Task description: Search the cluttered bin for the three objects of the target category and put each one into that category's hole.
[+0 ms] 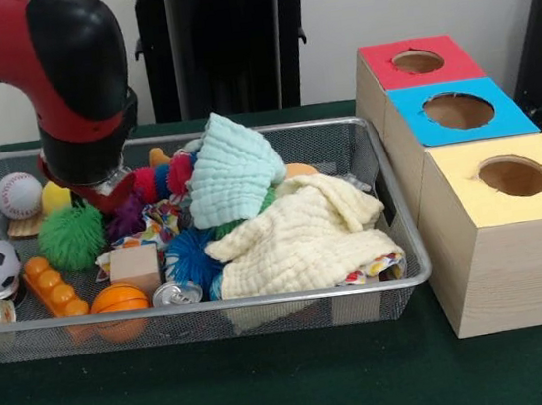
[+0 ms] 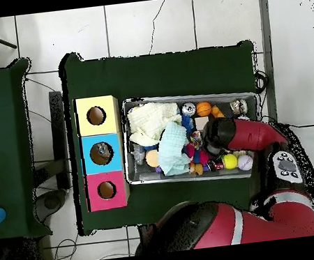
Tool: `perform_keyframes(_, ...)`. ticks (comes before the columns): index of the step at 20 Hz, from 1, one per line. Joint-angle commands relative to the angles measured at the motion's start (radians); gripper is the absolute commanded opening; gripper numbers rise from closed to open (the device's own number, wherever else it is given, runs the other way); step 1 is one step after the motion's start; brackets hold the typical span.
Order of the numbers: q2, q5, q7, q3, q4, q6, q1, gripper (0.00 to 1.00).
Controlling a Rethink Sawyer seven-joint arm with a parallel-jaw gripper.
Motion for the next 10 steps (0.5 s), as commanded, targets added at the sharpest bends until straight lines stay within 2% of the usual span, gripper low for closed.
perform_keyframes(1,0.062,-0.069,-0.332,0.231,0.005,0.15,0.014,0.0)
perform_keyframes(4,0.059,-0.084,-0.328,0.232,-0.006,0.152,0.021,0.0)
perform_keyframes(7,0.044,-0.115,-0.337,0.248,0.001,0.108,0.022,0.0)
perform_keyframes(10,0.03,-0.143,-0.307,0.251,0.017,0.049,0.029,0.0)
